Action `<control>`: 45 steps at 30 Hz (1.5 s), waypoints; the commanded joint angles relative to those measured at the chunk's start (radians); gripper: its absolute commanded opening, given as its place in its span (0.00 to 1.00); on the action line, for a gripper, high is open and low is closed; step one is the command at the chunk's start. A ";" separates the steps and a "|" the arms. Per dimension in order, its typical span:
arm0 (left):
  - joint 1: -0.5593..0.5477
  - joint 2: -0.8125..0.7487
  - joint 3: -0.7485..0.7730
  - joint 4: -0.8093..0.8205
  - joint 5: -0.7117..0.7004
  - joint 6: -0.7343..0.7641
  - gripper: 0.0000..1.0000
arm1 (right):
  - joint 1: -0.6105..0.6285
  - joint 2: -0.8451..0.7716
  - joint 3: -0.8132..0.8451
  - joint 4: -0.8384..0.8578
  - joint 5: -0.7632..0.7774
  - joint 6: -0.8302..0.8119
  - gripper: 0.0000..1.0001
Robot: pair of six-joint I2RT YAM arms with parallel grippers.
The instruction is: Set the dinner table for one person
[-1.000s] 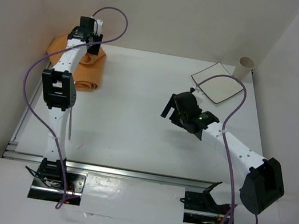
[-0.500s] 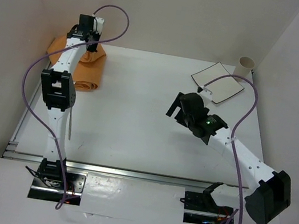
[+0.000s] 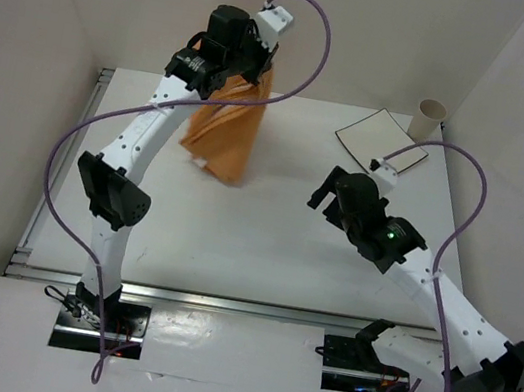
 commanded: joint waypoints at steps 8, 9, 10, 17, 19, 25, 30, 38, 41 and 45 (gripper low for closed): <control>0.001 -0.271 0.055 -0.087 0.200 -0.219 0.00 | -0.015 -0.221 0.005 -0.229 0.191 0.099 0.97; 0.024 -0.289 0.013 -0.107 0.217 -0.219 0.00 | -0.015 -0.244 0.005 -0.249 0.191 0.108 0.97; 0.041 -0.326 -0.036 -0.124 0.236 -0.219 0.00 | -0.015 -0.254 0.005 -0.249 0.200 0.108 0.97; 0.195 -0.204 -0.399 -0.386 0.363 -0.087 0.00 | -0.015 -0.288 -0.007 -0.267 0.160 0.098 0.97; 0.232 -0.141 -0.456 -0.443 0.372 -0.032 0.00 | -0.015 -0.256 -0.016 -0.245 0.142 0.082 0.97; 0.330 0.054 -0.553 -0.480 0.348 0.056 0.00 | -0.015 -0.140 -0.034 -0.032 0.055 -0.086 0.97; 0.395 0.030 -0.591 -0.480 0.374 0.076 0.00 | -0.033 0.200 0.071 0.266 -0.064 -0.324 1.00; 0.395 -0.071 -0.729 -0.442 0.228 0.106 0.00 | -0.184 0.843 0.650 0.300 -0.439 -0.580 1.00; 0.395 -0.119 -0.798 -0.411 0.194 0.106 0.00 | -0.205 1.055 0.857 0.262 -0.511 -0.605 1.00; 0.395 -0.147 -0.831 -0.401 0.194 0.106 0.00 | -0.214 1.222 0.975 0.279 -0.535 -0.628 1.00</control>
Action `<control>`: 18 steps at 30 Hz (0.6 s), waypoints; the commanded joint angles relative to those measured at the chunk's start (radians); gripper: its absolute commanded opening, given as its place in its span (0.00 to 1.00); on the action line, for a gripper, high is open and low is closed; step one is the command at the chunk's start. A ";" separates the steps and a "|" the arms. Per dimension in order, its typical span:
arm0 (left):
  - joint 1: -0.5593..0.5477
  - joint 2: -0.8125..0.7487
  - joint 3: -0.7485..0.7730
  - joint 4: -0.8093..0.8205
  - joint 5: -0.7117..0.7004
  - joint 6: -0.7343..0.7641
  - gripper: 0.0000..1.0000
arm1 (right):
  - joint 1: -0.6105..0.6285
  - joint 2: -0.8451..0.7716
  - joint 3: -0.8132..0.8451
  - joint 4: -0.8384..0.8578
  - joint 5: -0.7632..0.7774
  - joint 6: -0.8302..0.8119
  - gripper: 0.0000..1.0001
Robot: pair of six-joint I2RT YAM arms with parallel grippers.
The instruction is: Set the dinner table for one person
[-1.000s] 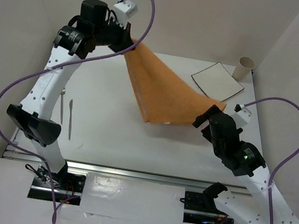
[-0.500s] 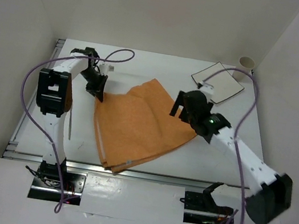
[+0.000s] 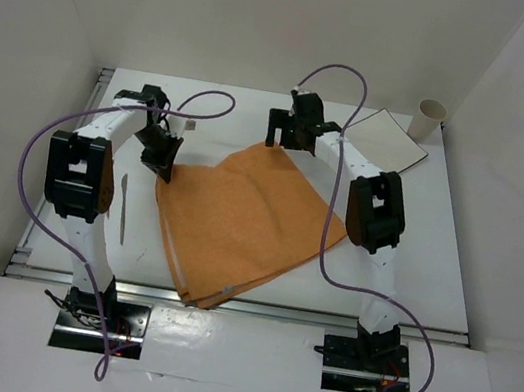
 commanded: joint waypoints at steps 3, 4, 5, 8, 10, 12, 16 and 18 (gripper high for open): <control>0.000 -0.049 -0.024 0.014 -0.007 0.023 0.00 | -0.007 0.117 0.129 0.043 -0.135 -0.077 1.00; 0.000 -0.049 -0.024 0.014 -0.007 0.023 0.00 | -0.007 0.146 0.138 0.043 -0.148 -0.077 1.00; 0.000 -0.049 -0.024 0.014 -0.007 0.014 0.00 | -0.007 0.157 0.138 0.028 -0.148 -0.065 1.00; 0.000 -0.040 -0.024 0.014 -0.007 0.014 0.00 | -0.007 0.175 0.104 0.040 -0.139 -0.054 1.00; 0.000 -0.040 -0.024 0.023 -0.007 0.014 0.00 | -0.007 0.188 0.054 0.083 -0.169 -0.054 0.97; 0.000 -0.040 -0.024 0.023 -0.018 0.014 0.00 | -0.007 0.209 0.053 0.083 -0.179 -0.034 0.83; 0.000 -0.040 -0.005 0.023 -0.039 0.014 0.00 | -0.007 0.255 0.098 0.043 -0.130 0.016 0.18; 0.000 -0.050 -0.005 0.023 -0.065 0.014 0.00 | -0.007 0.226 0.086 0.020 -0.081 0.061 0.00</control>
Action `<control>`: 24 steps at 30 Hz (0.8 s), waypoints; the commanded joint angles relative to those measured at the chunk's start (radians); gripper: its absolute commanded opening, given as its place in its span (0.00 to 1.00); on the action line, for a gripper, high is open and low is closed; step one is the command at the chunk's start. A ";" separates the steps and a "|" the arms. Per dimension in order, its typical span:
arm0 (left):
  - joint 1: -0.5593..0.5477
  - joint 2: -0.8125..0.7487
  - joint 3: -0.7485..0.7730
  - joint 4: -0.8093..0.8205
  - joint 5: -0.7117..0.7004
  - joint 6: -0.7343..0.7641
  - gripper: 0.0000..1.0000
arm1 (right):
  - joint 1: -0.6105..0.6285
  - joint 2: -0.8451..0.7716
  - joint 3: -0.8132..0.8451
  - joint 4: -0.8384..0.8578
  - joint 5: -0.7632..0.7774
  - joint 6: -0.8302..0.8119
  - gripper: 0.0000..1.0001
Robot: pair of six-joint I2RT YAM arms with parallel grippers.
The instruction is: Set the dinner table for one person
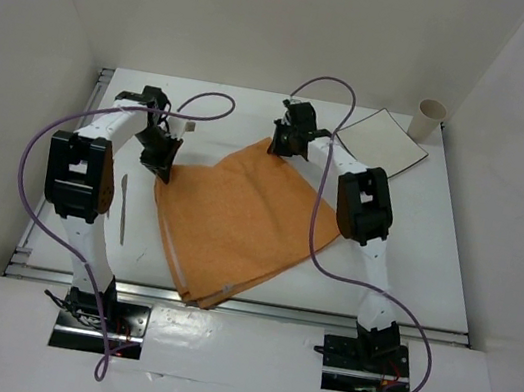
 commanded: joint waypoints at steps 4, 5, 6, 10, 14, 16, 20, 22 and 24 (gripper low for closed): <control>0.000 -0.093 -0.006 0.038 -0.106 0.050 0.00 | -0.062 -0.189 -0.243 -0.045 0.104 0.149 0.00; 0.012 -0.104 -0.006 0.050 -0.119 0.050 0.00 | -0.062 -0.332 -0.310 -0.011 0.132 0.160 0.00; 0.022 -0.122 -0.006 0.061 -0.130 0.061 0.00 | -0.073 -0.411 -0.377 0.007 0.205 0.171 0.00; 0.046 -0.142 0.032 0.050 -0.112 0.071 0.00 | -0.073 -0.781 -0.736 0.049 0.290 0.220 0.00; 0.046 -0.155 0.087 0.030 -0.071 0.091 0.00 | -0.073 -1.062 -0.950 0.038 0.322 0.276 0.00; 0.037 -0.146 0.135 0.006 -0.060 0.082 0.00 | -0.073 -1.167 -1.040 0.038 0.334 0.299 0.00; -0.006 -0.109 0.187 0.015 -0.070 0.059 0.00 | -0.073 -1.185 -1.071 0.076 0.370 0.309 0.00; -0.030 -0.078 0.208 0.042 -0.093 0.050 0.00 | -0.090 -1.133 -1.071 0.113 0.399 0.309 0.00; -0.040 -0.049 0.254 0.053 -0.112 0.029 0.00 | -0.114 -1.083 -1.022 0.138 0.399 0.280 0.00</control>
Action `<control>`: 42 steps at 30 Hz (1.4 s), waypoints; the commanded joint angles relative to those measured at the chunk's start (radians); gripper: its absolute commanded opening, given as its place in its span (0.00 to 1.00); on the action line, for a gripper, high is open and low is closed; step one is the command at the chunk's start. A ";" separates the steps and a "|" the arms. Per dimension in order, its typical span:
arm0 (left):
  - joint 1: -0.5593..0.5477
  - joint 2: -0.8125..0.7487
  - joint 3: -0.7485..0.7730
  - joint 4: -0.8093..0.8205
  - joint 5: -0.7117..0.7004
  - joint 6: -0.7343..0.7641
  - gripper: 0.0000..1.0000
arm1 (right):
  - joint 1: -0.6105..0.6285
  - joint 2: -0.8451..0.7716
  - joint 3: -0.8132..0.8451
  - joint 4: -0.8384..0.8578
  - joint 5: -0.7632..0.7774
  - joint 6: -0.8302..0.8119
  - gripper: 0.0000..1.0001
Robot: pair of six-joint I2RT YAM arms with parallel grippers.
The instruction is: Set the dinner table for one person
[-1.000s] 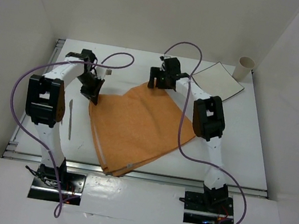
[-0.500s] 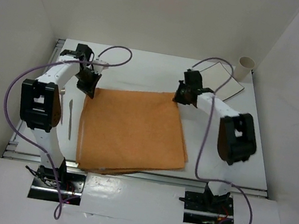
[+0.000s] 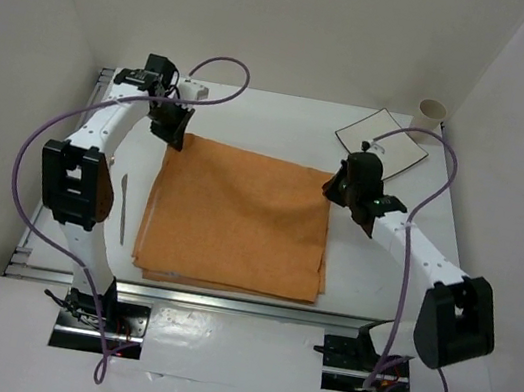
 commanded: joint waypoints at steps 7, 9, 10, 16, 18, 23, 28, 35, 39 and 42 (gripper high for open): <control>-0.022 0.240 0.248 0.059 -0.196 -0.066 0.00 | -0.138 0.389 0.281 -0.024 0.094 0.020 0.00; -0.035 0.313 0.310 0.036 -0.218 -0.096 0.00 | -0.152 0.456 0.344 -0.025 0.094 -0.008 0.00; -0.035 0.329 0.320 0.027 -0.218 -0.105 0.00 | -0.152 0.486 0.362 -0.025 0.094 -0.021 0.00; -0.035 0.326 0.224 0.117 -0.278 -0.158 0.05 | -0.152 0.661 0.558 -0.087 0.062 -0.085 0.19; -0.035 0.315 0.223 0.142 -0.287 -0.158 0.11 | -0.152 0.671 0.570 -0.111 0.061 -0.076 0.26; -0.035 0.341 0.282 0.102 -0.247 -0.168 0.67 | -0.152 0.615 0.523 -0.071 0.112 -0.104 0.54; -0.035 0.268 0.302 0.093 -0.305 -0.199 0.98 | -0.141 0.521 0.542 -0.109 0.109 -0.196 0.58; -0.044 0.008 -0.026 0.217 -0.347 -0.164 0.98 | -0.109 0.275 0.234 -0.108 -0.053 -0.132 0.27; -0.044 -0.042 -0.265 0.246 -0.305 -0.118 0.78 | -0.075 0.192 0.000 -0.045 -0.176 -0.038 0.00; -0.044 -0.055 -0.344 0.269 -0.316 -0.083 0.55 | -0.075 0.178 -0.082 -0.045 -0.190 0.055 0.00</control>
